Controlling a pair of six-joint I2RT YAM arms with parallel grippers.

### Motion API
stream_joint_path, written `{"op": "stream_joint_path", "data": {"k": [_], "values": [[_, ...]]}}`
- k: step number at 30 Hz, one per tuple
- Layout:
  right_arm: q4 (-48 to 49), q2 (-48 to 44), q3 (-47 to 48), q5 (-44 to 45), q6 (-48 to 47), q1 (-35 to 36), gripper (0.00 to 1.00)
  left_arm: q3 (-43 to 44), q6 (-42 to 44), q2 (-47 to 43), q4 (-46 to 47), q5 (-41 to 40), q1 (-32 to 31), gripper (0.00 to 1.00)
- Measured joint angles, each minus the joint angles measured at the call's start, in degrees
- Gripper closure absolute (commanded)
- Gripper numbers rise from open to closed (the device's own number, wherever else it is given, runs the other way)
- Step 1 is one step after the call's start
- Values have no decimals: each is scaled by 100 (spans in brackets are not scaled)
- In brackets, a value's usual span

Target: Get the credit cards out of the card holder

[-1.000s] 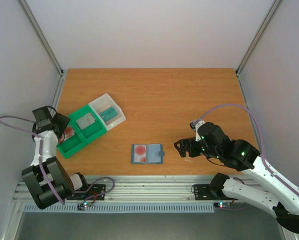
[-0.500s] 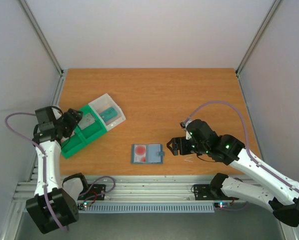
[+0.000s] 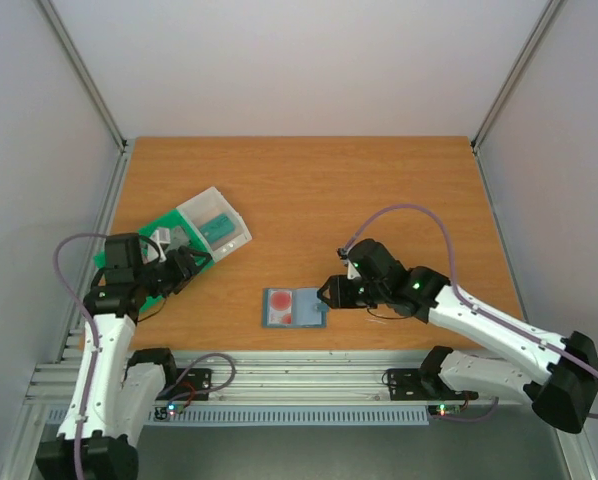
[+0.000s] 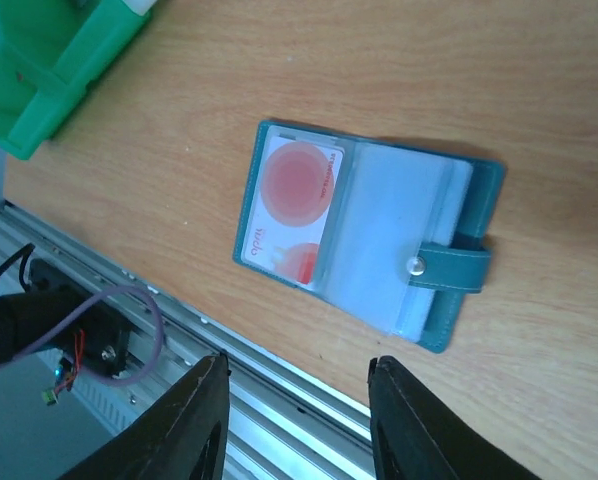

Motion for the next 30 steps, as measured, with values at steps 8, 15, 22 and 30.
{"op": "stream_joint_path", "data": {"k": [8, 15, 22, 30], "values": [[855, 879, -111, -227, 251, 162, 68, -4, -199, 63, -125, -372, -1309, 53], [1578, 1703, -122, -275, 450, 358, 75, -284, -664, 555, 461, -879, -2608, 58], [2081, 2385, -125, -284, 525, 376, 76, -881, -1054, 1237, 1421, -1233, -3353, 62], [2588, 2977, -201, -289, 511, 378, 78, -1215, -1362, 2553, 2778, -1351, -3980, 69]]}}
